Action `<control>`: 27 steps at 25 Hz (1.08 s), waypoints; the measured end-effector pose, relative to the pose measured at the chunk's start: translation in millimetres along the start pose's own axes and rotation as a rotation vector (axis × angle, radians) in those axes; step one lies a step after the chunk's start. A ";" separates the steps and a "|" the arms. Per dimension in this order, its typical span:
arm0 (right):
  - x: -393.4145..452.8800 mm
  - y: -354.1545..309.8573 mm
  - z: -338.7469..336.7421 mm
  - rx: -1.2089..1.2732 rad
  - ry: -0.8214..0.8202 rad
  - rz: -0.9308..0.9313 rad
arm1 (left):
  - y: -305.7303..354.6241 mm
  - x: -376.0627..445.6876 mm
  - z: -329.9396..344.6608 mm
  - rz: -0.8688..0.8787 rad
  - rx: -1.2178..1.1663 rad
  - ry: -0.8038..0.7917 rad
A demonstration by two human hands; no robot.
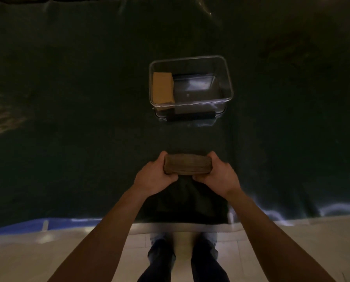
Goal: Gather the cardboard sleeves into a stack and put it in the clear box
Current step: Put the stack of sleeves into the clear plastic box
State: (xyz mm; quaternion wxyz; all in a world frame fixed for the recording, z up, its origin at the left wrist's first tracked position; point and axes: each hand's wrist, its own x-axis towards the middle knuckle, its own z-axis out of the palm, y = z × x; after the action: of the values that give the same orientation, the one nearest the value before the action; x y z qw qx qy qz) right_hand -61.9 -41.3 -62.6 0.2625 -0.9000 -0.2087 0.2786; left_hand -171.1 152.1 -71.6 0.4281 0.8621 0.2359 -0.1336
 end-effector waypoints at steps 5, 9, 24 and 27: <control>-10.8 -26.7 -23.0 0.664 -0.276 0.259 | 16.1 -9.7 -30.0 0.058 -0.521 0.054; -26.1 -61.8 -9.4 0.986 -0.315 0.330 | 48.8 -20.9 -24.1 -0.013 -1.153 0.130; -80.6 -141.1 -59.0 1.262 -0.243 0.324 | 110.9 -61.0 -89.7 -0.197 -0.734 0.009; -78.7 -153.1 -68.3 1.288 -0.128 0.331 | 136.8 -68.0 -74.3 -0.122 -0.698 0.024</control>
State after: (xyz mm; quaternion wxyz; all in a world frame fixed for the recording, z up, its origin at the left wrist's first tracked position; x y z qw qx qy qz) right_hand -114.9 11.9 106.7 0.6883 -0.5653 0.1249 0.4372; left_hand -155.6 120.3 94.6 0.6852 0.6498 0.3234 -0.0602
